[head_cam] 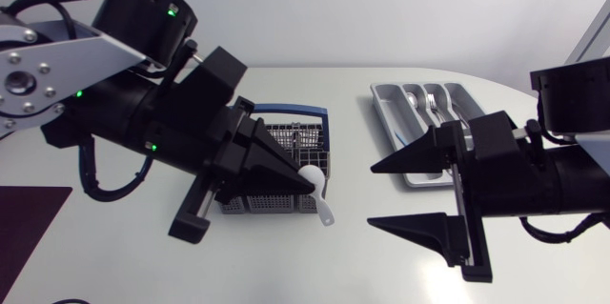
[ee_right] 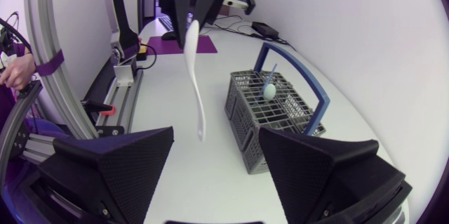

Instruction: Unload the cutlery basket into the drawer organizer.

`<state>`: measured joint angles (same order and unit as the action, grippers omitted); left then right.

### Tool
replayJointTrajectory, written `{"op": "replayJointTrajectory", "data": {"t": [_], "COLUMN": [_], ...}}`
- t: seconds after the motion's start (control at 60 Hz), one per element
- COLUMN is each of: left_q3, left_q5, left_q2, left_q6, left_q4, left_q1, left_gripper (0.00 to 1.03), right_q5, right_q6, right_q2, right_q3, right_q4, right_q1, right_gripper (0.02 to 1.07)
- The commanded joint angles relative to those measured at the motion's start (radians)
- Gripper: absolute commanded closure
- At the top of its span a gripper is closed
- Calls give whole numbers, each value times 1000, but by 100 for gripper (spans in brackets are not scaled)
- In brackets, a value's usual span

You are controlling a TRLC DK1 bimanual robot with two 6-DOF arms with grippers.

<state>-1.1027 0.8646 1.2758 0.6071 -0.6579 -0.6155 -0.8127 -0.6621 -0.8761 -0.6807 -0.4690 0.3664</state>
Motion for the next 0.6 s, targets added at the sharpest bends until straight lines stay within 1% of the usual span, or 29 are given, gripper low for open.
{"op": "replayJointTrajectory", "data": {"t": [0.0,0.133,0.183,0.25,0.3,0.383,0.417,0.5,0.583], "left_q3": [-68,-117,-129,-141,-151,-160,-163,-166,-167], "left_q5": [33,51,56,57,65,68,67,68,68], "left_q2": [45,89,99,109,117,126,128,134,138], "left_q6": [60,100,106,112,117,123,125,125,125], "left_q4": [-34,-94,-106,-121,-135,-147,-152,-157,-158], "left_q1": [-9,-10,-13,-18,-23,-32,-38,-44,-53], "left_gripper": [93,93,93,93,93,93,93,93,93], "right_q5": [-28,-29,-29,-29,-29,-29,-28,-25,-23], "right_q6": [-28,-28,-28,-28,-27,-22,-22,-21,-14], "right_q2": [12,22,22,20,17,3,-3,-17,-18], "right_q3": [-28,-20,-19,-20,-19,-22,-20,-19,-17], "right_q4": [-28,-31,-31,-28,-17,-3,4,18,32], "right_q1": [23,78,98,103,109,108,108,108,109], "right_gripper": [27,31,36,37,40,41,44,44,48]}}
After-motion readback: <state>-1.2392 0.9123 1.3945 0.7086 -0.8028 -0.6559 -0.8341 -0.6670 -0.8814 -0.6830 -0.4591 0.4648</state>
